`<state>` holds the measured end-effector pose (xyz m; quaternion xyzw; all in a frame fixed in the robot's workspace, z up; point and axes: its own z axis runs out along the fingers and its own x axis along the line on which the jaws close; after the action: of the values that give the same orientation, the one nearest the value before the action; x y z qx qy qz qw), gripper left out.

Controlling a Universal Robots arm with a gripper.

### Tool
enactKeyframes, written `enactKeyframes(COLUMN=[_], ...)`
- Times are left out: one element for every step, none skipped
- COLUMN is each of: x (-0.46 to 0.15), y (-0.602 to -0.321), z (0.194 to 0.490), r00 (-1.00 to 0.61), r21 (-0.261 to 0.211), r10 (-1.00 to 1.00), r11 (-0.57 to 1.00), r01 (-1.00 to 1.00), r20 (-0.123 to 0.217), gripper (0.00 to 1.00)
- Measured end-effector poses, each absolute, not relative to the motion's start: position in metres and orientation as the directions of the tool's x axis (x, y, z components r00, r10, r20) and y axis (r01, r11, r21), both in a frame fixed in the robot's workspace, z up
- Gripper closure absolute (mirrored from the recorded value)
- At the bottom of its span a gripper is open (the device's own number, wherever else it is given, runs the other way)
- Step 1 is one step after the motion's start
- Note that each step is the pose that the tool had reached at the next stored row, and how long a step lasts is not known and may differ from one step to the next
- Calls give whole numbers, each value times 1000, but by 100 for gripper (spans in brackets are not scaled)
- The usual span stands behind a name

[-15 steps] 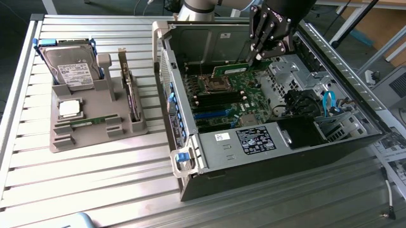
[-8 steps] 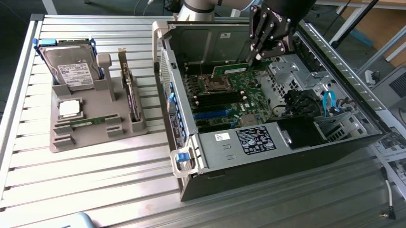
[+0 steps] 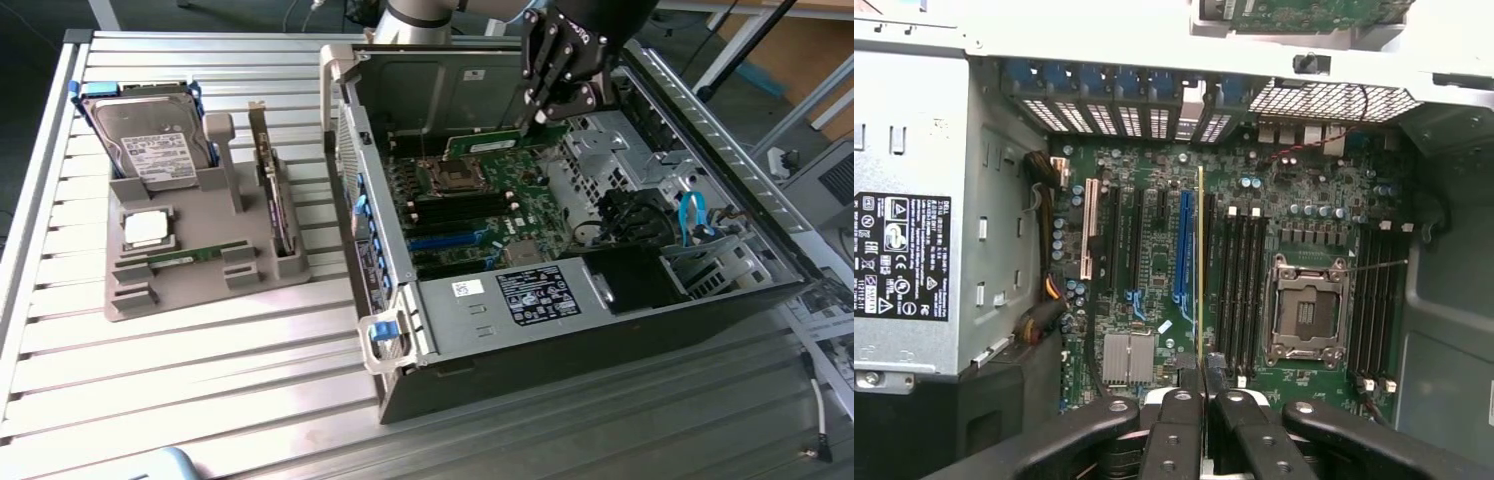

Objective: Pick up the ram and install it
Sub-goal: 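Pick up the ram and move it above insertion slot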

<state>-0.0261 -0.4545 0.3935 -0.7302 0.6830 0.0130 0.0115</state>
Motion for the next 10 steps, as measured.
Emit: enactKeyframes(x=[-26, -26, -26, -26, -26, -26, -26, -26, -26, -26], y=[-454, -453, -452, -452, -451, -451, -450, -450, -449, -448], z=[393, 393, 393, 393, 393, 393, 392, 392, 392, 392], r00=[67, 67, 67, 67, 67, 67, 67, 67, 67, 67], r21=[1, 1, 1, 1, 1, 1, 1, 1, 1, 1], r10=[-997, -997, -997, -997, -997, -997, -997, -997, -997, -997], r11=[-67, -67, -67, -67, -67, -67, -67, -67, -67, -67], r01=[-998, -998, -998, -998, -998, -998, -998, -998, -998, -998], r20=[-35, -35, -35, -35, -35, -35, -35, -35, -35, -35], gripper=[88, 88, 88, 88, 88, 88, 88, 88, 88, 88])
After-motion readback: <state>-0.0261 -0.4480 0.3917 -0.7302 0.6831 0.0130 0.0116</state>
